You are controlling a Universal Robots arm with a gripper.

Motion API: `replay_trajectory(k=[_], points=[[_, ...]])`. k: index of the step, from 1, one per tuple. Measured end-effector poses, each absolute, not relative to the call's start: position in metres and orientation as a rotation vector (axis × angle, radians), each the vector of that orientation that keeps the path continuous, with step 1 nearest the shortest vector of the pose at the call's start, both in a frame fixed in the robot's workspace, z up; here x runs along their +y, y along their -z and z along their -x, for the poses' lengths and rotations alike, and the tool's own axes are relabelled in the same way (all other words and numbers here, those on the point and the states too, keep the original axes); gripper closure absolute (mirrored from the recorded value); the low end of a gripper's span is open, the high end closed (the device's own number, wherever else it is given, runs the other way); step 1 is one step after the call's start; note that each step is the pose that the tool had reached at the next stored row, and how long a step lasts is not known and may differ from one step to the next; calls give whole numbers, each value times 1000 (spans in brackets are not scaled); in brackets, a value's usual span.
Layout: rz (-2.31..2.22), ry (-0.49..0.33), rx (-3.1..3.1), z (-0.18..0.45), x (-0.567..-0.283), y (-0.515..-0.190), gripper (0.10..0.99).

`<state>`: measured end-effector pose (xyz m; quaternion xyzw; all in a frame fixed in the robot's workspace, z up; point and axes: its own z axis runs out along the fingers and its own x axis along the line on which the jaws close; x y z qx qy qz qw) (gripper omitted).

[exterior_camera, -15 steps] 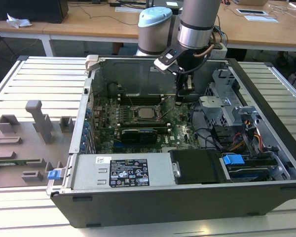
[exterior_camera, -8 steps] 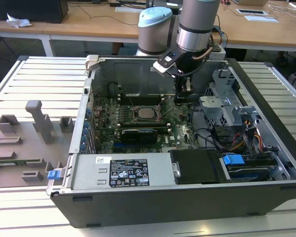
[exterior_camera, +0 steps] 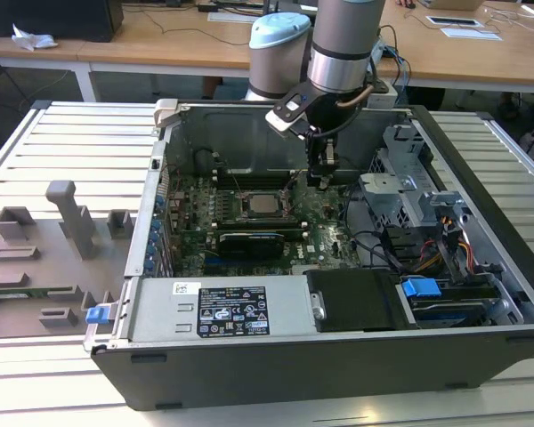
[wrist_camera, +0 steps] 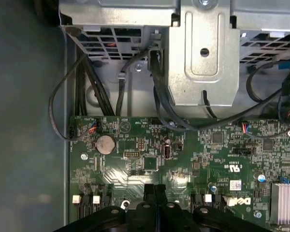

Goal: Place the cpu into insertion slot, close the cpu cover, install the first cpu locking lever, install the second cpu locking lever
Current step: 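Close the cpu cover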

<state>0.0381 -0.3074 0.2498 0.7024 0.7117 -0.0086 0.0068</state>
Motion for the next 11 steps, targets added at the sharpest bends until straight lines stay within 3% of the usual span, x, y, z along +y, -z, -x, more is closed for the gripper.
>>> replay_trajectory(k=[11], points=[[-2197,27,2226,-21,-307,-249,980]])
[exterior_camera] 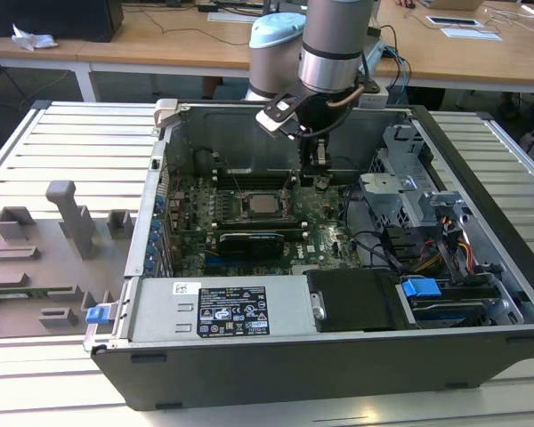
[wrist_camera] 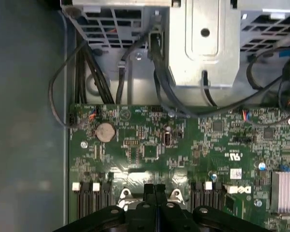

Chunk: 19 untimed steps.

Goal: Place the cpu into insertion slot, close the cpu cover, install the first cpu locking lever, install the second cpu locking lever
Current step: 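Close the cpu cover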

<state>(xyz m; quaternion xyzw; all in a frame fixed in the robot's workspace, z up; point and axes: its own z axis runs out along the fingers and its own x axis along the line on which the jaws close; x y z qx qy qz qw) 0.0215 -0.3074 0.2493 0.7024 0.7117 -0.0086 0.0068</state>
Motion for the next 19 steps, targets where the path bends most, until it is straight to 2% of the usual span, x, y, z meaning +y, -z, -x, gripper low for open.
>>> replay_trajectory(k=[19], points=[[-2197,27,2226,11,-307,-248,980]])
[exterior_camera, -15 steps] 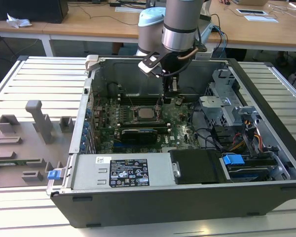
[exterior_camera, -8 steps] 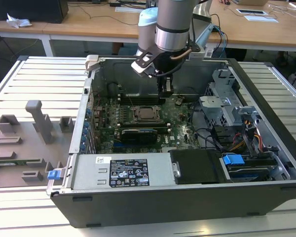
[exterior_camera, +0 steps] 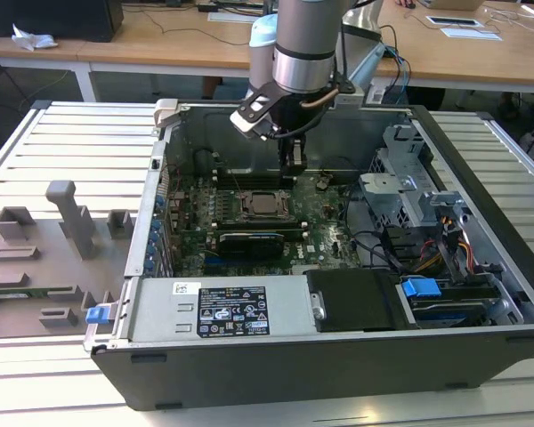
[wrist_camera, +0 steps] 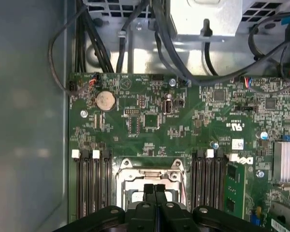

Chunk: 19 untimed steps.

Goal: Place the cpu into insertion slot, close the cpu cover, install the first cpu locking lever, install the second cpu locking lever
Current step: 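Close the cpu cover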

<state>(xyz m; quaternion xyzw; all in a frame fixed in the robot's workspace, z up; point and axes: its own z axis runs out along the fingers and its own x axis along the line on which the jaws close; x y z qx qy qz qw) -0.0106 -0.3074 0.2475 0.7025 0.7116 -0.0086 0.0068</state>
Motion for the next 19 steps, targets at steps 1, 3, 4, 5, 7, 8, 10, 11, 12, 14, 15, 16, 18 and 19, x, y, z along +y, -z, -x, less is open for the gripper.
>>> replay_trajectory(k=[1,3,4,5,7,8,10,11,12,14,15,16,18,19], points=[[-2197,27,2226,12,-307,-247,980],[-2197,27,2226,17,-307,-247,980],[-2197,27,2226,18,-307,-247,980],[-2197,27,2226,21,-307,-247,980],[-2197,27,2226,25,-307,-247,980],[-2197,27,2226,26,-307,-247,980],[-2197,27,2226,28,-307,-247,980],[-2197,27,2226,30,-307,-246,980],[-2197,27,2226,31,-307,-246,980],[-2197,27,2226,34,-307,-246,980],[-2197,27,2226,34,-307,-246,980],[-2197,27,2226,36,-307,-246,980],[-2197,27,2226,39,-307,-245,980],[-2197,27,2226,40,-307,-245,980]])
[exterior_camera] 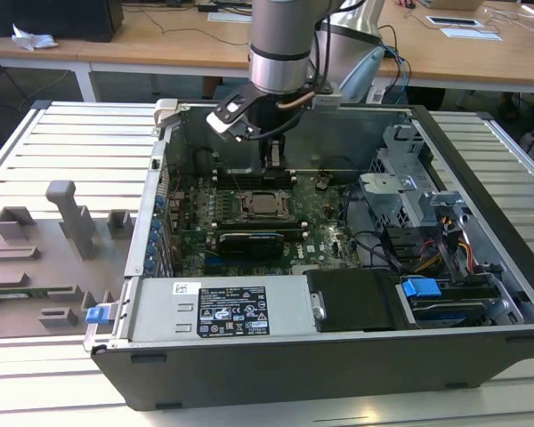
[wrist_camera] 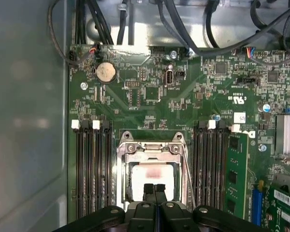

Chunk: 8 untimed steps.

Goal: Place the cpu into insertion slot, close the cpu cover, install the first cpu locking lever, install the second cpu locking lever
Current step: 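Close the cpu cover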

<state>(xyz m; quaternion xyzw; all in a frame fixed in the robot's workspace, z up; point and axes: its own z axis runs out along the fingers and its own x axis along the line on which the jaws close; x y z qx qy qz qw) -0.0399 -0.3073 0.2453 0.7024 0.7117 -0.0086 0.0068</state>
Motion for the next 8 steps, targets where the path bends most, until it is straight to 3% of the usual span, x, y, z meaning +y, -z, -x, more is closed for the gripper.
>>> replay_trajectory(k=[8], points=[[-2197,27,2226,48,-307,-242,980]])
